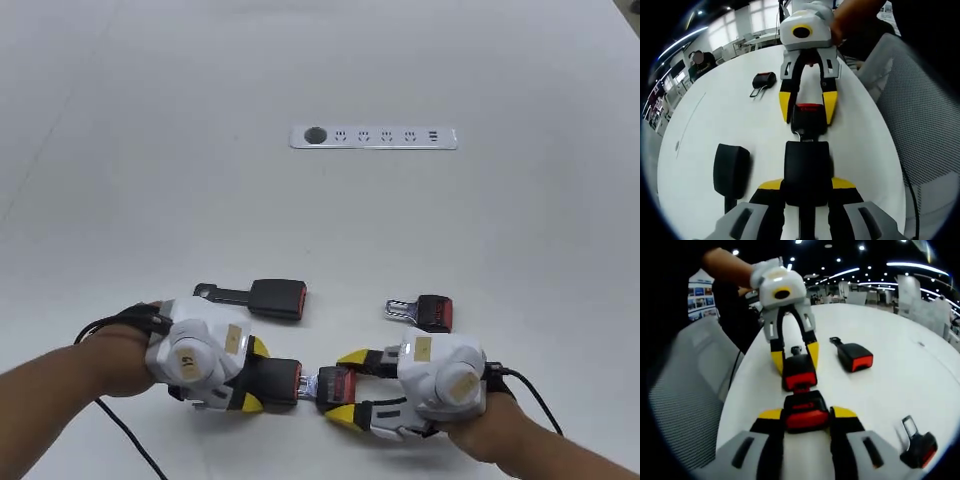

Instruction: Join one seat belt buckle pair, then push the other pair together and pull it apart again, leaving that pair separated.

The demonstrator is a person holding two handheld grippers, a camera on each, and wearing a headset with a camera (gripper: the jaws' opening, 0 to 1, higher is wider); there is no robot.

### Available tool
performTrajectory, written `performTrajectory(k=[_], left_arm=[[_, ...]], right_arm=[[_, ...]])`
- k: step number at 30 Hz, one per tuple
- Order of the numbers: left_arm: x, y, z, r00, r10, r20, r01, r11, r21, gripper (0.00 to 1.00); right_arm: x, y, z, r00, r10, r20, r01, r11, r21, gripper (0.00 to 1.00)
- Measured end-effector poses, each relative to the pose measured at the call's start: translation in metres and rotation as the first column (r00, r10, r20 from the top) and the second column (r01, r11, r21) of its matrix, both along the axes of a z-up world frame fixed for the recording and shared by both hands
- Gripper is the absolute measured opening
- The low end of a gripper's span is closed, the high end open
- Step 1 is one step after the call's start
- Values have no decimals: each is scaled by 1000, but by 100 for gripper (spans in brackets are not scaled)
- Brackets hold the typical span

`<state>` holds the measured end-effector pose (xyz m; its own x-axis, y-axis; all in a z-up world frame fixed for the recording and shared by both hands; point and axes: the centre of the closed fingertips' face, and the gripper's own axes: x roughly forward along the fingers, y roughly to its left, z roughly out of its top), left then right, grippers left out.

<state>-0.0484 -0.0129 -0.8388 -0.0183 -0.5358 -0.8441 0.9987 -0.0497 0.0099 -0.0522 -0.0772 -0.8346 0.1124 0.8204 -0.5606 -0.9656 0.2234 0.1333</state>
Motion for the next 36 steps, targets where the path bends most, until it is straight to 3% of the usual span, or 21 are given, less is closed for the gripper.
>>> performTrajectory(k=[8, 9, 11, 23, 31, 36], left_arm=[[1, 1, -1, 1000, 4, -1, -4, 1000, 4, 34], [1, 2, -1, 1000, 7, -1, -7, 1000, 9, 34], [2, 2, -1, 1000, 2, -1, -2, 1000, 10, 34], [2, 2, -1, 1000, 6, -2, -6, 1000, 6, 34], [2, 3, -1, 1000, 28, -9, -28, 999, -27, 34], [2, 5, -1, 998, 52, -19, -53, 996, -72, 35]], right_arm=[[1, 15, 0, 1000, -8, -6, 8, 1000, -2, 35], [-4, 14, -2, 999, -12, -33, 11, 1000, -12, 35], [2, 15, 0, 1000, -8, -17, 7, 1000, -17, 35], [4, 15, -1, 1000, -8, -10, 8, 1000, -26, 35], [5, 14, -1, 1000, 9, 16, -9, 999, -31, 35], [4, 13, -1, 1000, 8, 26, -8, 1000, -21, 35]])
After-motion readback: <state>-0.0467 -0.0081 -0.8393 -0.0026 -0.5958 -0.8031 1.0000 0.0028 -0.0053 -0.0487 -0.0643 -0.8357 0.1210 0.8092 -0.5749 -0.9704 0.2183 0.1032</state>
